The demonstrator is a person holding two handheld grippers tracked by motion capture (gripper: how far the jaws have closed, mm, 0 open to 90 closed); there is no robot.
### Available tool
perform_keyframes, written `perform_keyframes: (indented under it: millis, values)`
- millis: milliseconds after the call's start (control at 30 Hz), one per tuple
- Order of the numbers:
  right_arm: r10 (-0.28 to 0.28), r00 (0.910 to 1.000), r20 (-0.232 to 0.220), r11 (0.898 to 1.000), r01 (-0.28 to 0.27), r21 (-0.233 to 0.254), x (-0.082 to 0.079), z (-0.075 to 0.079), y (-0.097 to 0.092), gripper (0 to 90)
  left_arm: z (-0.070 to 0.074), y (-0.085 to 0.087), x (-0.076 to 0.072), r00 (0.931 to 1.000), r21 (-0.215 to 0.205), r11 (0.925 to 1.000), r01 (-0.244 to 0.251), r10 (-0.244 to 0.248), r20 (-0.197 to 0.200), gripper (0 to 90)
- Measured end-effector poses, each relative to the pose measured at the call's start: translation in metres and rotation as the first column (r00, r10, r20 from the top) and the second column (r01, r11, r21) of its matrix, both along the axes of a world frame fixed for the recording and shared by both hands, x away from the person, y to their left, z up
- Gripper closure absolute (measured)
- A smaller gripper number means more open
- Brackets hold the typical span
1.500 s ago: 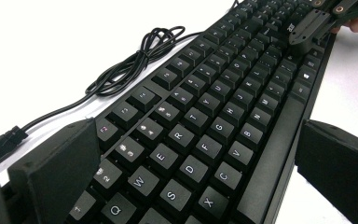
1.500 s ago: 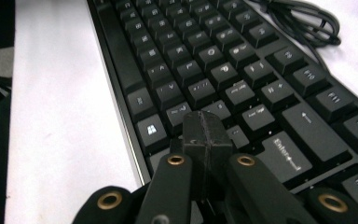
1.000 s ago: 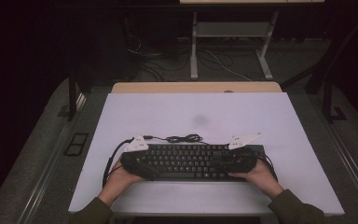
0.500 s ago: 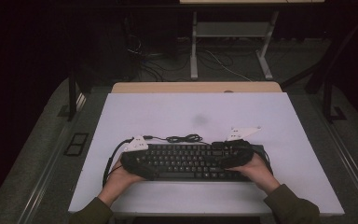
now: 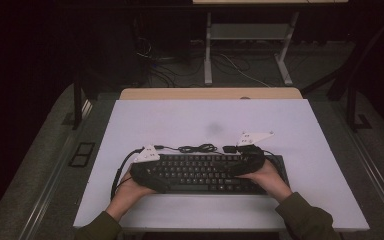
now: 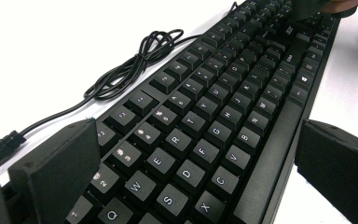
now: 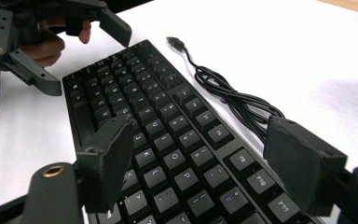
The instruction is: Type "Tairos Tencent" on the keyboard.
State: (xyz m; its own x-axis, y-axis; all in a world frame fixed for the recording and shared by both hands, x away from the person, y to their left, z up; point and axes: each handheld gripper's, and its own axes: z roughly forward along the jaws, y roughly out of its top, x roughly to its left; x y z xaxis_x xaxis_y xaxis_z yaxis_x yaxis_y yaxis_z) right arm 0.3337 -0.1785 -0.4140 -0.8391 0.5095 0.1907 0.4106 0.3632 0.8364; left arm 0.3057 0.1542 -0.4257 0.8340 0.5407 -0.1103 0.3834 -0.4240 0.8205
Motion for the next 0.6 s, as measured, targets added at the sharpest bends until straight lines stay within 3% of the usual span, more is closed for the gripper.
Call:
perform_keyframes:
  millis: [233, 400, 600]
  values:
    - [0.002, 1.0000, -0.002, 1.000, -0.002, -0.006, 0.000, -0.003, 0.000, 23.7, -0.001, 0.002, 0.001, 0.9999, 0.000, 0.9999, -0.011, 0.011, 0.005, 1.9]
    - [0.001, 0.9999, -0.011, 1.000, -0.001, -0.010, 0.000, -0.005, 0.000, 23.7, -0.001, 0.008, 0.002, 0.9995, 0.002, 0.9996, -0.029, 0.029, 0.013, 14.5]
    - [-0.002, 1.0000, -0.008, 1.000, 0.002, -0.020, 0.000, -0.007, 0.000, 23.7, -0.004, 0.014, 0.005, 0.9995, -0.011, 0.9994, -0.033, 0.033, -0.006, 25.4]
